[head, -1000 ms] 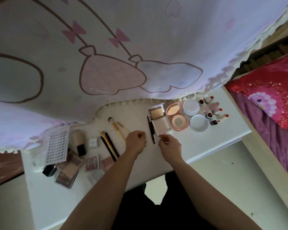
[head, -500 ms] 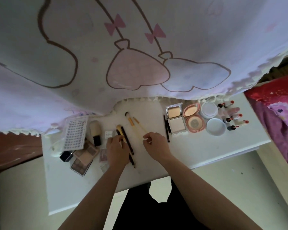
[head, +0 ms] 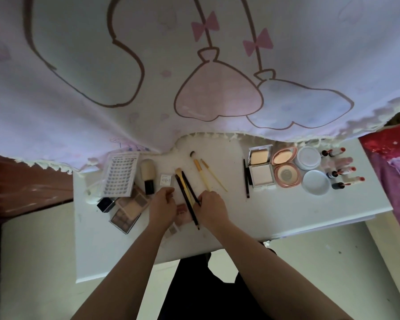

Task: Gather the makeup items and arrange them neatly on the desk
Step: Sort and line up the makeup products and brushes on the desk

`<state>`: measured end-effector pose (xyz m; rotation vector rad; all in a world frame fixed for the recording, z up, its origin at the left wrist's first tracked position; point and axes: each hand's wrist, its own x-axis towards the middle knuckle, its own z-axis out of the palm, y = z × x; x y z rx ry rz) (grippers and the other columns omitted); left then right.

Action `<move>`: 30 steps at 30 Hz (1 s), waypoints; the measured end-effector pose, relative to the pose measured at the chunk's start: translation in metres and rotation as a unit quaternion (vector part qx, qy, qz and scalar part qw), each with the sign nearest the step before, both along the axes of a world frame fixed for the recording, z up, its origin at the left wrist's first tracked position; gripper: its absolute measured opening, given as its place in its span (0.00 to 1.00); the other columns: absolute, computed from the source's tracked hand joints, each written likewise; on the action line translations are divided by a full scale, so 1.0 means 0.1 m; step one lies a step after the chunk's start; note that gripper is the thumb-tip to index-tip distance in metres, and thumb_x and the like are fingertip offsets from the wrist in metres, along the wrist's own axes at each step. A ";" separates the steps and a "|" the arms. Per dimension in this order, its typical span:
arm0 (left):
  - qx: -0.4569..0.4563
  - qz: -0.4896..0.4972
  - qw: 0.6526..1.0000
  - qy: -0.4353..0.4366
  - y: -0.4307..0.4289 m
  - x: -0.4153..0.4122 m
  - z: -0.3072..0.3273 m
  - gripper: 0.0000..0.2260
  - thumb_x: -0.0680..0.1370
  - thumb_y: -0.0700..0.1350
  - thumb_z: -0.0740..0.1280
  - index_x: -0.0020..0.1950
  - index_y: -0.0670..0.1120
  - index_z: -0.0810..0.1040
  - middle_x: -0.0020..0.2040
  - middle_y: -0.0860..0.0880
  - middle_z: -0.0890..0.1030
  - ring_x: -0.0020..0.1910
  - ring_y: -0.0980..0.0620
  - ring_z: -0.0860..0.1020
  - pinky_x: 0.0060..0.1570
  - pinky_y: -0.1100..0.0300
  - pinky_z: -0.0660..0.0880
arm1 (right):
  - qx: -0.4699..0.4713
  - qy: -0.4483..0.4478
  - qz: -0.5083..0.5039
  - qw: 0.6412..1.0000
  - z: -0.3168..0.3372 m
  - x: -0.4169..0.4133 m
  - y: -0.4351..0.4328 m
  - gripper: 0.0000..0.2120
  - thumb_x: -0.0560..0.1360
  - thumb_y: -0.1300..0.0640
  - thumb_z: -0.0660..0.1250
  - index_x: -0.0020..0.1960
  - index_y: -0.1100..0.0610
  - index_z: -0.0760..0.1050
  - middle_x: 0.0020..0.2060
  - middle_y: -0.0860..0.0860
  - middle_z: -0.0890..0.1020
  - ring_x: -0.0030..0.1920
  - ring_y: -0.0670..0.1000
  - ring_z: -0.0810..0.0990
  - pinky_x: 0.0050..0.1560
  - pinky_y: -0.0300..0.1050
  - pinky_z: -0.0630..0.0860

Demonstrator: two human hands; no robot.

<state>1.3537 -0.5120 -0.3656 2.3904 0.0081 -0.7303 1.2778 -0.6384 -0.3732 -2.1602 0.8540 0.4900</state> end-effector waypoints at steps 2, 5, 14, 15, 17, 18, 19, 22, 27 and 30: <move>-0.007 0.006 1.000 0.007 -0.02 0.01 0.04 0.15 0.80 0.37 0.60 0.66 0.44 0.76 0.63 0.45 0.79 0.62 0.46 0.76 0.56 0.61 0.68 | -0.002 0.011 -0.012 1.000 0.01 -0.03 -0.05 0.09 0.78 0.55 0.63 0.53 0.58 0.76 0.48 0.53 0.77 0.45 0.52 0.75 0.44 0.42 0.71; -0.032 0.040 0.999 0.014 -0.06 0.01 0.11 0.15 0.81 0.40 0.61 0.67 0.45 0.75 0.62 0.47 0.78 0.60 0.47 0.76 0.56 0.58 0.69 | 0.007 0.001 -0.024 1.000 0.04 -0.10 -0.18 0.10 0.78 0.55 0.63 0.54 0.58 0.78 0.49 0.53 0.80 0.48 0.51 0.78 0.46 0.42 0.74; -0.255 0.129 0.955 0.079 -0.60 0.07 0.72 0.17 0.81 0.58 0.61 0.60 0.48 0.80 0.53 0.54 0.83 0.52 0.53 0.81 0.51 0.55 0.77 | 0.135 -0.099 -0.025 0.986 0.58 -0.31 -0.61 0.10 0.82 0.52 0.62 0.61 0.55 0.74 0.47 0.49 0.80 0.43 0.46 0.76 0.41 0.36 0.71; -0.285 0.127 0.946 0.085 -0.67 0.08 0.79 0.17 0.80 0.58 0.62 0.58 0.48 0.81 0.53 0.53 0.84 0.51 0.53 0.82 0.48 0.56 0.77 | 0.142 -0.104 -0.017 0.984 0.65 -0.33 -0.64 0.10 0.82 0.52 0.62 0.60 0.54 0.74 0.47 0.50 0.80 0.42 0.46 0.76 0.42 0.37 0.72; -0.331 0.133 0.930 0.090 -0.79 0.08 0.92 0.13 0.80 0.54 0.65 0.53 0.47 0.84 0.50 0.51 0.85 0.49 0.53 0.82 0.46 0.57 0.76 | 0.157 -0.122 -0.032 0.979 0.77 -0.35 -0.68 0.09 0.81 0.52 0.62 0.59 0.53 0.74 0.47 0.50 0.80 0.44 0.48 0.77 0.43 0.38 0.72; -0.343 0.143 0.924 0.086 -0.84 0.08 0.97 0.11 0.79 0.51 0.67 0.52 0.46 0.84 0.48 0.49 0.86 0.47 0.52 0.82 0.45 0.58 0.76 | 0.167 -0.136 -0.049 0.975 0.84 -0.37 -0.70 0.08 0.82 0.52 0.62 0.59 0.52 0.74 0.47 0.49 0.80 0.44 0.49 0.77 0.43 0.38 0.72; -0.351 0.158 0.919 0.086 -0.88 0.08 1.00 0.09 0.78 0.49 0.69 0.50 0.45 0.85 0.46 0.48 0.85 0.45 0.52 0.80 0.44 0.58 0.75 | 0.182 -0.149 -0.070 0.969 0.90 -0.38 -0.71 0.08 0.82 0.52 0.61 0.59 0.51 0.74 0.45 0.48 0.80 0.44 0.48 0.77 0.43 0.38 0.72; -0.394 0.180 0.888 0.152 -0.95 0.03 1.05 0.10 0.77 0.45 0.71 0.51 0.38 0.84 0.37 0.47 0.79 0.38 0.52 0.74 0.42 0.57 0.72 | 0.207 -0.193 -0.114 0.953 1.09 -0.43 -0.73 0.12 0.84 0.49 0.57 0.59 0.49 0.77 0.37 0.43 0.76 0.38 0.44 0.75 0.41 0.37 0.70; -0.429 0.210 0.844 0.245 -1.07 -0.05 1.07 0.07 0.79 0.41 0.68 0.48 0.37 0.81 0.32 0.49 0.76 0.31 0.55 0.71 0.35 0.62 0.72 | 0.095 -0.184 -0.070 0.976 1.28 -0.49 -0.79 0.16 0.84 0.45 0.54 0.53 0.50 0.79 0.32 0.43 0.74 0.31 0.40 0.71 0.34 0.37 0.64; -0.463 0.345 0.776 0.254 -0.99 0.15 1.01 0.06 0.80 0.40 0.66 0.44 0.40 0.77 0.32 0.49 0.76 0.25 0.58 0.72 0.25 0.67 0.70 | 0.036 -0.152 -0.045 0.987 1.28 -0.63 -0.88 0.17 0.84 0.45 0.53 0.51 0.49 0.79 0.39 0.42 0.78 0.39 0.45 0.75 0.40 0.42 0.68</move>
